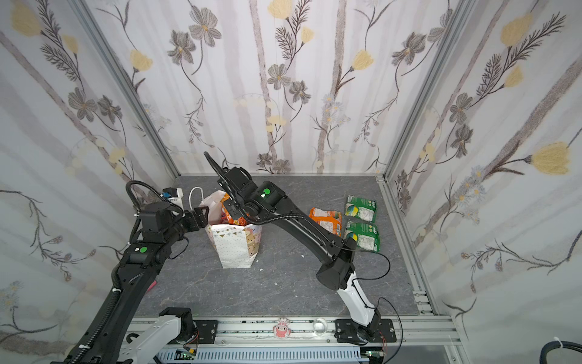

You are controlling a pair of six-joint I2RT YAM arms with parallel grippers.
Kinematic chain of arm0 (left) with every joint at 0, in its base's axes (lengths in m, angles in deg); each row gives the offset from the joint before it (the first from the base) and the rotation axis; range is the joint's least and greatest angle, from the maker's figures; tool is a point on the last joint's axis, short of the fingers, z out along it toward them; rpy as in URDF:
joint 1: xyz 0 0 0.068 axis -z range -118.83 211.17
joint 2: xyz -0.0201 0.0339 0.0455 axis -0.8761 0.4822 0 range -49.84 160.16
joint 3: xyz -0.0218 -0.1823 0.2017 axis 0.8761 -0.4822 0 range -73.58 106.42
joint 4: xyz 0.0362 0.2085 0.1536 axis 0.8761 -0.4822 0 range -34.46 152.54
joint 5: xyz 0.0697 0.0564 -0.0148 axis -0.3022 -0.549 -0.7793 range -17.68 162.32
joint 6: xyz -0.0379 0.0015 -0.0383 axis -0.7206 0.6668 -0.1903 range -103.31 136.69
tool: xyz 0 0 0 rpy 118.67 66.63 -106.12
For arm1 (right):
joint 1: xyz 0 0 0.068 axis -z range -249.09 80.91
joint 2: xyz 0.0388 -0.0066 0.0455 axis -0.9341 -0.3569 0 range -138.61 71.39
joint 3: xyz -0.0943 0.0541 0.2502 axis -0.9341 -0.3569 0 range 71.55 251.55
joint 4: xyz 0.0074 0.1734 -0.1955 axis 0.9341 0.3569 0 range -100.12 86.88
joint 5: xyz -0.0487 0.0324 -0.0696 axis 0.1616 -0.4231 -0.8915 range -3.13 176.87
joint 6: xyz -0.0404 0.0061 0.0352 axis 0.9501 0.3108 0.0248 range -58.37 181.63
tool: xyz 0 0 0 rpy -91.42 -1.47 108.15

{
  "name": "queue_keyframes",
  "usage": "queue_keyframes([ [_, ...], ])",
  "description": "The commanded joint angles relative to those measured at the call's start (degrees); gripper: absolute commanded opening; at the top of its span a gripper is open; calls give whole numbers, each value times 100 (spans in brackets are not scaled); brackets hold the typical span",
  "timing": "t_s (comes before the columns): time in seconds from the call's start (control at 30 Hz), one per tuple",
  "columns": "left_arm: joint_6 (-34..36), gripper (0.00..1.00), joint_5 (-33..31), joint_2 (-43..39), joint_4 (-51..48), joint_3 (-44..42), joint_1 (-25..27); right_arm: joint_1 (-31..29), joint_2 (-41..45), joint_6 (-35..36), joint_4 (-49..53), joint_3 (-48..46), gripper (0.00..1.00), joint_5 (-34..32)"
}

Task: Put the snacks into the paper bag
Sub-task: 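Push the orange chip bag down into the paper bag with the right gripper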

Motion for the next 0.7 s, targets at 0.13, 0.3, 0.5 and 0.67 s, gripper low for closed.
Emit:
queue_keyframes([
  [0.13,-6,80,-43,13,90,-3,2,-111,-234,-174,-376,13,8,475],
  [0.3,-5,80,-68,17,84,13,6,-206,-22,-34,-1249,0,35,2194],
  [0.5,4,80,-65,-37,92,-18,3,-198,100,31,-1304,0,55,1958],
  [0.67,10,80,-32,-24,90,7,4,37,232,104,-569,0,56,1001],
])
